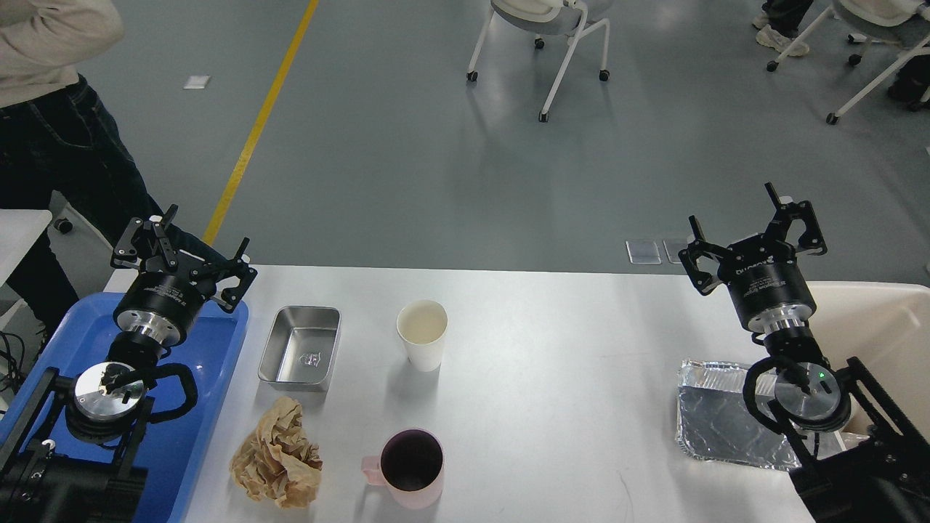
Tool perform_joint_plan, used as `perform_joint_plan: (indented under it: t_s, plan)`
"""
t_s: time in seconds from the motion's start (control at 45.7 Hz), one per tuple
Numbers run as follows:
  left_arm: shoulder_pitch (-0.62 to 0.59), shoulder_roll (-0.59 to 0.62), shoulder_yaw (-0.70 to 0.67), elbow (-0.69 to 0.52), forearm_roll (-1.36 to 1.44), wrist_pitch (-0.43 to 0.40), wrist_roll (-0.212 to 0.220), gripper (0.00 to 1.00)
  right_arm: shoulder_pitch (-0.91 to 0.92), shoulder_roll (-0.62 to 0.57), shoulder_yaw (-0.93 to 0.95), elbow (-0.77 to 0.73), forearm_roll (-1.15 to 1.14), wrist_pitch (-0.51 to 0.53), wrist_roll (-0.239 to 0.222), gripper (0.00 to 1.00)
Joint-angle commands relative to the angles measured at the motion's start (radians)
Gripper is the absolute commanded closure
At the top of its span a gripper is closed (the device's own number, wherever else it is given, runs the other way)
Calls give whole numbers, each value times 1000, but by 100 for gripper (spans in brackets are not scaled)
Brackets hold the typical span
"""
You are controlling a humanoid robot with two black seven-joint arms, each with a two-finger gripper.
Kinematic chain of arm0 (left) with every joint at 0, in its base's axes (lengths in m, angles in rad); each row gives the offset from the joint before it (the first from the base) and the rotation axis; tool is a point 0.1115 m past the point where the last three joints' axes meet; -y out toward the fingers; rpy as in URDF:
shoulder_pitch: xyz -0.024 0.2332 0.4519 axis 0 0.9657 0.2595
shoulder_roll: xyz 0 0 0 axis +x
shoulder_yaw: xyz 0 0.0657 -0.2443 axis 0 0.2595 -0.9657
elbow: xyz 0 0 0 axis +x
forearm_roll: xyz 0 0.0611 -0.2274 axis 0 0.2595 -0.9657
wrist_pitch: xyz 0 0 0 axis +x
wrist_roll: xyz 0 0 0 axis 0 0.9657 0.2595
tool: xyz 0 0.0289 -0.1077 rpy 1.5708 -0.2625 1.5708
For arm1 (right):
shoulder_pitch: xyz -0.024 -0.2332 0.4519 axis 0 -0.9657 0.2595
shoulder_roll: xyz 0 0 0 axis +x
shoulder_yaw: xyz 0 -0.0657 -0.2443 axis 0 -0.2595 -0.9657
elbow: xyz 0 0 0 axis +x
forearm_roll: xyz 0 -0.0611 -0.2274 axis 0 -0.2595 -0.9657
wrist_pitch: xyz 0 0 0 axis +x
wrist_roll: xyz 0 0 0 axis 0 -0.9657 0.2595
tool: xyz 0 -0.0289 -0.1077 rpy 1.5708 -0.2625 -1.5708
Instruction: Tidy desktop
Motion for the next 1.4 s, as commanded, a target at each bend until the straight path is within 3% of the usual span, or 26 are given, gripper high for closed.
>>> perform_joint_plan:
  t_s: [0.0, 0.109, 0.765, 0.875, 0.984, 1.093, 1.203, 1.378]
  plan:
    - [4, 0, 2, 0, 2, -2, 25, 3, -1, 1, 0, 0, 0, 0, 6, 0]
    - [4, 1, -2, 0, 0, -4, 39, 3, -1, 1, 2, 0, 0, 0, 6, 0]
    - [2, 20, -43, 8, 3, 6, 22, 3, -1, 6, 0, -5, 0, 11, 13, 0]
    - [-7, 17, -38, 5, 8, 1, -2, 3, -2, 4, 2, -3, 0, 11, 26, 0]
    - [-8, 32, -8, -12, 21, 15, 7, 3, -4, -3, 3, 0, -2, 12, 27, 0]
    - [-7, 147, 101, -21, 52, 78, 18, 3, -15, -63, -12, 0, -14, 18, 27, 0]
    - [-14, 354, 305, -57, 55, 220, 13, 3, -22, -80, -12, 0, -49, 18, 27, 0]
    - [-11, 588, 428, -161, 124, 263, 8, 3, -24, -97, -12, -3, -205, 3, 27, 0]
